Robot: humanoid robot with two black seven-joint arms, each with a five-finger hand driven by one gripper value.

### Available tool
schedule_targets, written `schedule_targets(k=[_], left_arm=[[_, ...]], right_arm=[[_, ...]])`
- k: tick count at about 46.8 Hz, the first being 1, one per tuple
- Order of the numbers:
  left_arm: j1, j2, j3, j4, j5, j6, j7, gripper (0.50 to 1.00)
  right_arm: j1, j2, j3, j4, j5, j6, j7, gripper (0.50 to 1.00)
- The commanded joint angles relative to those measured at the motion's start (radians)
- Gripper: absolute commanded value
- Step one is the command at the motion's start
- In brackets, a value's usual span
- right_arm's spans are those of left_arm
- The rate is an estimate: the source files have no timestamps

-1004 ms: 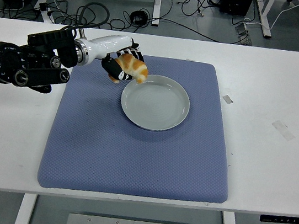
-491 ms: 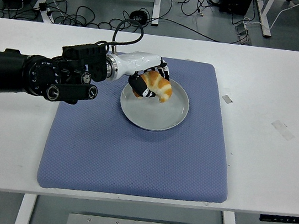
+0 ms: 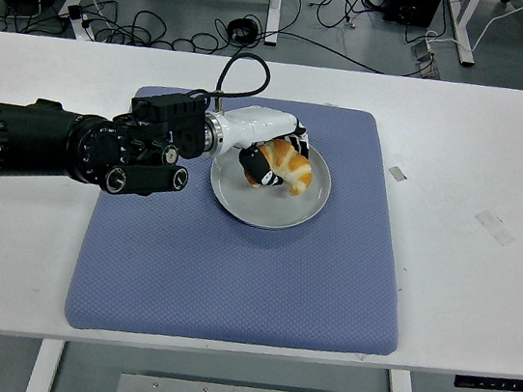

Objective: Place the bread on the plate

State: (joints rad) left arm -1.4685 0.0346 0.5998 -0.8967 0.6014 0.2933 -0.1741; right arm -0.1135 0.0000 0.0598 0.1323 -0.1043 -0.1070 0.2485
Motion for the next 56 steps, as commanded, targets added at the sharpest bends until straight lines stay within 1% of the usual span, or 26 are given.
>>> schedule_targets(k=[1, 14, 15, 17, 18, 20, 23, 25, 26, 28, 29, 31, 33, 34, 48, 52, 56], left_arm=[[0.005, 0.001, 0.000, 0.007, 0.000, 0.000, -0.001, 0.500], [0.017, 0.004, 0.002, 0.015, 0.000, 0.000, -0.001, 0.500], [0.019, 0.004, 0.002, 0.016, 0.000, 0.000, -0.001, 0.507], [0.019, 0.004, 0.002, 0.019, 0.000, 0.000, -0.001, 0.603], [0.019, 0.004, 0.002, 0.019, 0.000, 0.000, -0.001, 0.637], [0.019, 0.004, 0.000, 0.019, -0.002, 0.000, 0.001, 0.676], [0.019, 0.004, 0.000, 0.019, -0.002, -0.002, 0.001, 0.710], [0.019, 0.004, 0.000, 0.019, -0.002, -0.002, -0.001, 0.743], [0.019, 0.004, 0.000, 0.019, -0.002, -0.002, -0.001, 0.769], [0.016, 0.004, -0.002, 0.018, -0.003, -0.003, -0.002, 0.843], [0.016, 0.004, -0.002, 0.018, -0.003, -0.003, -0.002, 0.866], [0.013, 0.005, -0.003, 0.018, -0.006, -0.006, -0.002, 0.893], [0.011, 0.007, -0.003, 0.019, -0.011, -0.008, -0.004, 0.945], [0.011, 0.008, -0.005, 0.018, -0.011, -0.008, -0.004, 0.955], [0.002, 0.018, -0.008, 0.012, -0.015, -0.011, -0.004, 0.965], [-0.021, 0.028, -0.014, 0.005, -0.023, -0.014, -0.004, 0.968], [-0.052, 0.053, -0.050, -0.002, -0.049, -0.034, -0.001, 0.975]], right_arm=[[0.000, 0.000, 0.000, 0.001, 0.000, 0.000, 0.000, 1.000], [0.000, 0.000, 0.000, 0.000, 0.000, 0.000, 0.000, 1.000], [0.000, 0.000, 0.000, 0.000, 0.000, 0.000, 0.000, 1.000], [0.000, 0.000, 0.000, 0.000, 0.000, 0.000, 0.000, 1.000], [0.000, 0.000, 0.000, 0.000, 0.000, 0.000, 0.000, 1.000], [0.000, 0.000, 0.000, 0.000, 0.000, 0.000, 0.000, 1.000], [0.000, 0.000, 0.000, 0.001, 0.000, 0.000, 0.000, 1.000], [0.000, 0.000, 0.000, 0.000, 0.000, 0.000, 0.000, 1.000], [0.000, 0.000, 0.000, 0.000, 0.000, 0.000, 0.000, 1.000], [0.000, 0.000, 0.000, 0.000, 0.000, 0.000, 0.000, 1.000], [0.000, 0.000, 0.000, 0.000, 0.000, 0.000, 0.000, 1.000], [0.000, 0.000, 0.000, 0.000, 0.000, 0.000, 0.000, 1.000], [0.000, 0.000, 0.000, 0.000, 0.000, 0.000, 0.000, 1.000], [0.000, 0.000, 0.000, 0.001, 0.000, 0.000, 0.000, 1.000], [0.000, 0.000, 0.000, 0.001, 0.000, 0.000, 0.000, 1.000], [0.000, 0.000, 0.000, 0.000, 0.000, 0.000, 0.000, 1.000], [0.000, 0.000, 0.000, 0.000, 0.000, 0.000, 0.000, 1.000]])
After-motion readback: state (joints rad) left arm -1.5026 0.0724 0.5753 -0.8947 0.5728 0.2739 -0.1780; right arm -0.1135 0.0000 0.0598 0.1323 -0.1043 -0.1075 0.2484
